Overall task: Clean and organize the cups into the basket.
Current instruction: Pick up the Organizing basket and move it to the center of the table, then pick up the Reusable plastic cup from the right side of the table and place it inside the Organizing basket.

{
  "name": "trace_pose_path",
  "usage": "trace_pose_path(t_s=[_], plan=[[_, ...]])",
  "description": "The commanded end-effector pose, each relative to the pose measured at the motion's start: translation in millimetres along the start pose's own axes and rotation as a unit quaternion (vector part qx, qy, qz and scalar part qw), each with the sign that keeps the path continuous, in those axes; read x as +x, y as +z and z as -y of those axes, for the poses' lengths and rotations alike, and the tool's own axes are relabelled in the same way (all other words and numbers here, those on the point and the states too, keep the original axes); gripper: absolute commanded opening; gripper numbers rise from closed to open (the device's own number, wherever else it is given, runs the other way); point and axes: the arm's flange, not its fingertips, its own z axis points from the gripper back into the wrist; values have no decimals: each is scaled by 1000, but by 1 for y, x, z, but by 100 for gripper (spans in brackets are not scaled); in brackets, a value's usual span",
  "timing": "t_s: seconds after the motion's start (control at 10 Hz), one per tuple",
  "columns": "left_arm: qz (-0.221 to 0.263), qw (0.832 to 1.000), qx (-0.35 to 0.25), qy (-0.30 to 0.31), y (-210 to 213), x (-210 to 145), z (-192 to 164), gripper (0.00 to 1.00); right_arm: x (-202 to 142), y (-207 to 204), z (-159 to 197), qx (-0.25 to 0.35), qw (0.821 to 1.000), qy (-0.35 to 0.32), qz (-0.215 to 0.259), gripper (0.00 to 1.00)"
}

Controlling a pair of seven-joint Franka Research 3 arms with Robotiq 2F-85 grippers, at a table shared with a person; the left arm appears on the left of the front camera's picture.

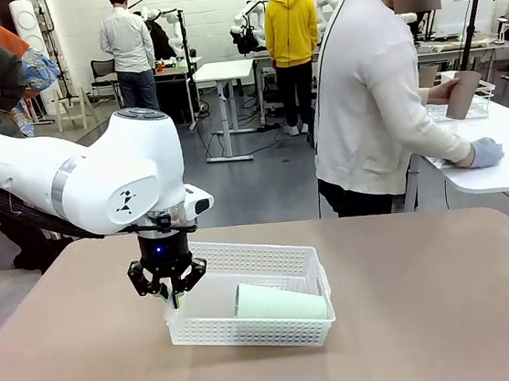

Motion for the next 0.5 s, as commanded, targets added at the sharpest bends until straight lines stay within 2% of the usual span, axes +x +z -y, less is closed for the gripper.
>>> trace_pose_path(t_s=[0.0,0.4], plan=[[3,1000,1,11,2,-1,3,0,-1,1,0,-3,1000,-1,-1,100],[3,1000,1,11,2,-1,3,0,-1,1,0,-3,1000,-1,-1,100]])
